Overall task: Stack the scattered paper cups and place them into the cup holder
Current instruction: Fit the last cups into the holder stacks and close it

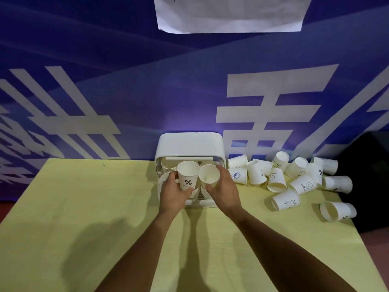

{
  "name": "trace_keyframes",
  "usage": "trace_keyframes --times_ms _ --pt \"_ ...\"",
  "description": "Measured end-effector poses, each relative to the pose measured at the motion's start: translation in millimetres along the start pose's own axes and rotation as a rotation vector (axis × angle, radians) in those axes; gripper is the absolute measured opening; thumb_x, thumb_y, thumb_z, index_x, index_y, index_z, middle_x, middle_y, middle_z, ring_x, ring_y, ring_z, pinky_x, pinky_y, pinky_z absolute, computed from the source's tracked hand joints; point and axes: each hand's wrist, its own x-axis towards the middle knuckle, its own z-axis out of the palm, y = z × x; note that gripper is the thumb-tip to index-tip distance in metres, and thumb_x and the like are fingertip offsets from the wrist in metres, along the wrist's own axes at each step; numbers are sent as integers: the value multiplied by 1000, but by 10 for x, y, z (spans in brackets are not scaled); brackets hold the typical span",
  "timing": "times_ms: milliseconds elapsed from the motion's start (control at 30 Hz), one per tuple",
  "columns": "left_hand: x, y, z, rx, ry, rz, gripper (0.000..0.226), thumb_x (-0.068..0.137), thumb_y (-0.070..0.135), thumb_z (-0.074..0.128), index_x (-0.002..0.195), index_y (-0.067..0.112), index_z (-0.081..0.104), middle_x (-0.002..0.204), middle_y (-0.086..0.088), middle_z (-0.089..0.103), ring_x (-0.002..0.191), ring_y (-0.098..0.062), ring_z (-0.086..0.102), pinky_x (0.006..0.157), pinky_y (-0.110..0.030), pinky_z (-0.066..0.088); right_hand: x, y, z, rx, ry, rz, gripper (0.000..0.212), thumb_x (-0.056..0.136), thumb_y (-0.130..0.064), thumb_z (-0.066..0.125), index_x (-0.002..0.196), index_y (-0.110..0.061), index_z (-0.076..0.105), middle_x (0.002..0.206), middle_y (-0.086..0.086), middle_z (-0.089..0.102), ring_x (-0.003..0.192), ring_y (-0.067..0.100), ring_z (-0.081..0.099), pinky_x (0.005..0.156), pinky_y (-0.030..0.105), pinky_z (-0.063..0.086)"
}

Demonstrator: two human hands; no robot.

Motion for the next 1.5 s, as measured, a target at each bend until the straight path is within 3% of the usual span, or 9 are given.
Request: trace_keyframes --times_ms 100,167,367,600,800,1000,1500 --pt "18 -16 33 -2 -29 -17 68 68 17 87 126 22 51 114 6 69 91 -12 70 81 -32 56 12 58 46 -19 -2 9 74 83 -50 73 144 -25 37 141 -3 53 124 18 53 96 36 52" --pt "24 -34 49 5 -28 -29 71 67 18 87 128 23 51 118 8 67 94 -14 70 85 -36 56 22 101 66 -38 -6 13 75 83 -51 73 144 -26 38 140 -3 54 124 18 53 97 39 53" --pt "37 -28 82 10 -35 -56 70 69 19 85 130 25 51 119 7 67 104 -16 67 89 -34 53 44 142 75 -65 -33 20 75 81 -48 77 142 -27 39 139 -6 54 122 16 53 96 37 53" --pt "70 -27 111 42 -1 -41 72 66 44 81 129 27 50 124 5 61 110 -20 62 93 -43 53 75 196 102 -91 -57 17 70 80 -50 76 137 -30 41 135 -9 56 118 13 55 91 35 56" --pt "81 -28 125 22 35 -33 69 73 31 84 133 22 52 124 6 63 114 -17 57 91 -29 46 51 259 120 -102 -47 27 67 81 -47 74 137 -26 43 135 -6 56 120 16 54 93 38 53" --pt "77 -86 170 52 28 -25 64 73 34 82 129 21 53 122 5 63 115 -19 58 93 -35 49 52 250 144 -96 -56 38 62 78 -48 72 129 -23 49 124 -5 60 111 17 56 87 36 54" --pt "45 -87 185 108 63 -33 70 70 26 84 131 20 51 130 2 57 118 -21 54 84 -27 39 -49 310 -56 -100 -72 98 64 80 -33 76 136 -20 49 131 1 57 120 19 53 97 34 49"
